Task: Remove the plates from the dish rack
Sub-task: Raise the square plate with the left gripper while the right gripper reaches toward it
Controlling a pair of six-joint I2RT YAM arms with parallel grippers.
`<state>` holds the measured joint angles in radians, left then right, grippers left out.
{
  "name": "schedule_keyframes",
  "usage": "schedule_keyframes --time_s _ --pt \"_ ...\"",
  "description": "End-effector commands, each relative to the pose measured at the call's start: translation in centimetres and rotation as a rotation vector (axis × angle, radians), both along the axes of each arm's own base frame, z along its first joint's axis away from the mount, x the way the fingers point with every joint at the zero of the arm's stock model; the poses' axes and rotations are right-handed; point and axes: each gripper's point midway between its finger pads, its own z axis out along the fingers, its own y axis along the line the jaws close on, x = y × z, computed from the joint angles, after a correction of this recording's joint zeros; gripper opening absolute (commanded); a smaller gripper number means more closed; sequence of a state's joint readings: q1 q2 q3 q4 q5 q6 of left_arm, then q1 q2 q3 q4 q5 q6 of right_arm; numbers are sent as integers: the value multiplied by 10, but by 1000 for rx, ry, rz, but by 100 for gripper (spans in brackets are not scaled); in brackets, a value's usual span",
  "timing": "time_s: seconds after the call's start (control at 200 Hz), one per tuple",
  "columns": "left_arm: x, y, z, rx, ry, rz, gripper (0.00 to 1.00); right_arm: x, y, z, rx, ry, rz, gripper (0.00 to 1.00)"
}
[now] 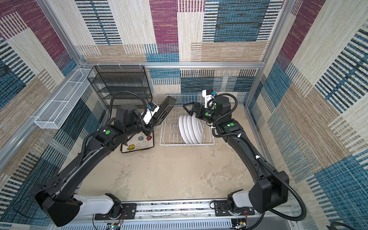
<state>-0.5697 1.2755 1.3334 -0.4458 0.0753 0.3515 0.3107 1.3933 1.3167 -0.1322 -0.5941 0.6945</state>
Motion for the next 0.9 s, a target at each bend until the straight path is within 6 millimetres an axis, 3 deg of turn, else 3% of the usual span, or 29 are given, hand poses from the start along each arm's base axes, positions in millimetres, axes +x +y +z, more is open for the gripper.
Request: schedule_keyframes --time_s 0.0,0.195,0.586,0.897 --pt "16 -6 67 71 -453 -43 0 -2 9 15 62 -6 59 100" --pt "20 -5 42 274 -584 -33 0 7 18 -1 69 68 94 95" --pt "14 -13 42 411 -878 15 0 8 27 -45 14 216 144 87" --pt "9 -18 29 466 -931 -9 0 1 33 -68 -5 284 200 66"
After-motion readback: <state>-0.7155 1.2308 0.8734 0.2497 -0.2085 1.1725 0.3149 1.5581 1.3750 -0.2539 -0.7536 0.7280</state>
